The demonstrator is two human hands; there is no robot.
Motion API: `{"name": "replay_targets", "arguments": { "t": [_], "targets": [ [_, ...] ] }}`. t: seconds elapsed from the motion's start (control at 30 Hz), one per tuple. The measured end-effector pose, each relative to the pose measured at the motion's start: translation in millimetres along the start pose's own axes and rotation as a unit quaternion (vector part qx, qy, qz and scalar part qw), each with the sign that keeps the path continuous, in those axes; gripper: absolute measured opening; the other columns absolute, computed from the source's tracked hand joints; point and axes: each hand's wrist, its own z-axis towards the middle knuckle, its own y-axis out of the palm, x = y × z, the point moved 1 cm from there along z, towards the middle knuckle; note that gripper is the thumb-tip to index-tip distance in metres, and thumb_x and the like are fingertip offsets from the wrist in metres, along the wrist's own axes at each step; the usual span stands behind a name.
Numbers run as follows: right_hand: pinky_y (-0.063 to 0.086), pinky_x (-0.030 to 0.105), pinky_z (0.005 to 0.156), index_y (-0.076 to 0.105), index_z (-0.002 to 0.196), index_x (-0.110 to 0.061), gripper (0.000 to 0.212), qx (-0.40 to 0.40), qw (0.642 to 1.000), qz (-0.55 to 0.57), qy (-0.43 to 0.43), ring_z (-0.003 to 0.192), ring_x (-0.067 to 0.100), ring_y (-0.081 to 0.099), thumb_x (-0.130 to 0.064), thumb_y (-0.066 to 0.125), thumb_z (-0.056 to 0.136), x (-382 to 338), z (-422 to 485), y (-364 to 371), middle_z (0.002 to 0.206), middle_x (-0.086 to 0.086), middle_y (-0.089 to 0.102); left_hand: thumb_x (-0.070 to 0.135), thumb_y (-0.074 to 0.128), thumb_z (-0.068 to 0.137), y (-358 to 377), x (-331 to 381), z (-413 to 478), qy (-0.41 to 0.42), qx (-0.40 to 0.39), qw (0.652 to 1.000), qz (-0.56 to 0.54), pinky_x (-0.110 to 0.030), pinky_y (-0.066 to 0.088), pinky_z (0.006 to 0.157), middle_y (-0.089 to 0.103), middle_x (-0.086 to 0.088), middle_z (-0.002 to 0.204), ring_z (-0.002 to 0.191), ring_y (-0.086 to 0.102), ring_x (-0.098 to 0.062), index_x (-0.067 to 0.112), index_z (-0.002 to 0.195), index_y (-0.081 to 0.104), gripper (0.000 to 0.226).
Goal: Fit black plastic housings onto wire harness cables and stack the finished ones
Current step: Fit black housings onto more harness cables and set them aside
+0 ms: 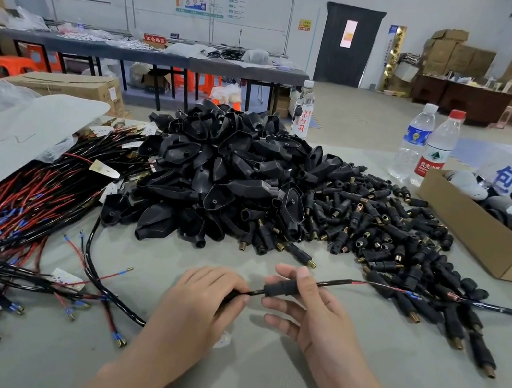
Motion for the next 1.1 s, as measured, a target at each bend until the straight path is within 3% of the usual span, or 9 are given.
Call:
{"name": "replay_targets", "arguments": {
  "t": [0.27, 0.43, 0.6, 0.73, 0.8, 0.9, 1.1],
  "targets": [
    [0.06, 0.032, 0.073, 0.076, 0.107, -0.029, 0.036, -0.035, 0.996, -0.081, -0.029, 0.094, 0.022, 0.073, -0.052, 0.056, 0.088, 1.7, -3.5, 5.4, 0.108, 0.007, 0.075, 0.036, 0.053, 0.092, -2.6, 9.6, 1.0, -0.006, 0.032, 0.999, -0.011, -0.033, 0.047, 0.078, 0.063, 0.019, 0.09, 0.084, 0.06, -0.005, 0.027, 0.09, 0.066, 0.016],
    [0.059, 0.029, 0.071, 0.078, 0.104, -0.023, 0.039, -0.018, 0.998, -0.045, -0.034, 0.09, 0.022, 0.072, -0.051, 0.059, 0.085, -1.6, -1.8, 0.7, 0.106, 0.009, 0.075, 0.043, 0.052, 0.091, -4.2, 8.1, 1.4, -0.02, 0.005, 1.0, -0.01, -0.03, 0.046, 0.081, 0.063, 0.021, 0.093, 0.087, 0.059, -0.002, 0.031, 0.096, 0.066, 0.019],
    [0.059, 0.03, 0.071, 0.078, 0.104, -0.024, 0.046, 0.011, 0.997, -0.067, -0.031, 0.089, 0.024, 0.073, -0.055, 0.047, 0.092, 0.3, -0.5, -4.6, 0.109, 0.009, 0.074, 0.038, 0.055, 0.09, -4.5, 6.3, 1.2, -0.022, -0.003, 1.0, -0.012, -0.031, 0.048, 0.075, 0.06, 0.021, 0.089, 0.082, 0.056, -0.002, 0.034, 0.094, 0.065, 0.012],
    [0.057, 0.023, 0.068, 0.08, 0.1, -0.028, 0.033, 0.047, 0.993, -0.095, -0.06, 0.067, 0.006, 0.066, -0.05, 0.058, 0.088, 0.7, 1.6, -6.4, 0.091, 0.01, 0.063, 0.034, 0.056, 0.088, -5.4, 5.8, 1.5, -0.026, 0.024, 0.999, -0.012, -0.031, 0.049, 0.07, 0.06, 0.02, 0.086, 0.078, 0.056, -0.004, 0.031, 0.09, 0.065, 0.009],
    [0.055, 0.021, 0.063, 0.081, 0.096, -0.025, 0.034, 0.061, 0.992, -0.076, -0.077, 0.067, 0.004, 0.063, -0.049, 0.066, 0.078, -0.6, 2.9, -7.0, 0.086, 0.004, 0.064, 0.034, 0.056, 0.089, -6.2, 5.0, 2.1, -0.033, 0.036, 0.999, -0.011, -0.03, 0.049, 0.069, 0.059, 0.02, 0.086, 0.078, 0.055, -0.004, 0.031, 0.09, 0.066, 0.011],
    [0.054, 0.02, 0.058, 0.082, 0.091, -0.023, 0.036, 0.087, 0.99, -0.063, -0.087, 0.072, 0.006, 0.066, -0.049, 0.073, 0.068, -1.4, 4.1, -10.2, 0.083, 0.0, 0.072, 0.034, 0.054, 0.09, -6.5, 4.4, 2.8, -0.038, 0.041, 0.998, -0.011, -0.027, 0.049, 0.069, 0.058, 0.02, 0.086, 0.08, 0.055, -0.004, 0.03, 0.092, 0.066, 0.012],
    [0.055, 0.02, 0.055, 0.078, 0.086, -0.015, 0.026, 0.119, 0.985, -0.088, -0.083, 0.077, 0.018, 0.075, -0.038, 0.07, 0.078, -1.3, 6.9, -12.9, 0.084, 0.007, 0.078, 0.037, 0.054, 0.091, -6.4, 6.1, 2.8, -0.038, 0.01, 0.999, -0.009, -0.026, 0.049, 0.07, 0.057, 0.02, 0.089, 0.082, 0.055, -0.003, 0.03, 0.098, 0.066, 0.015]
  ]
}}
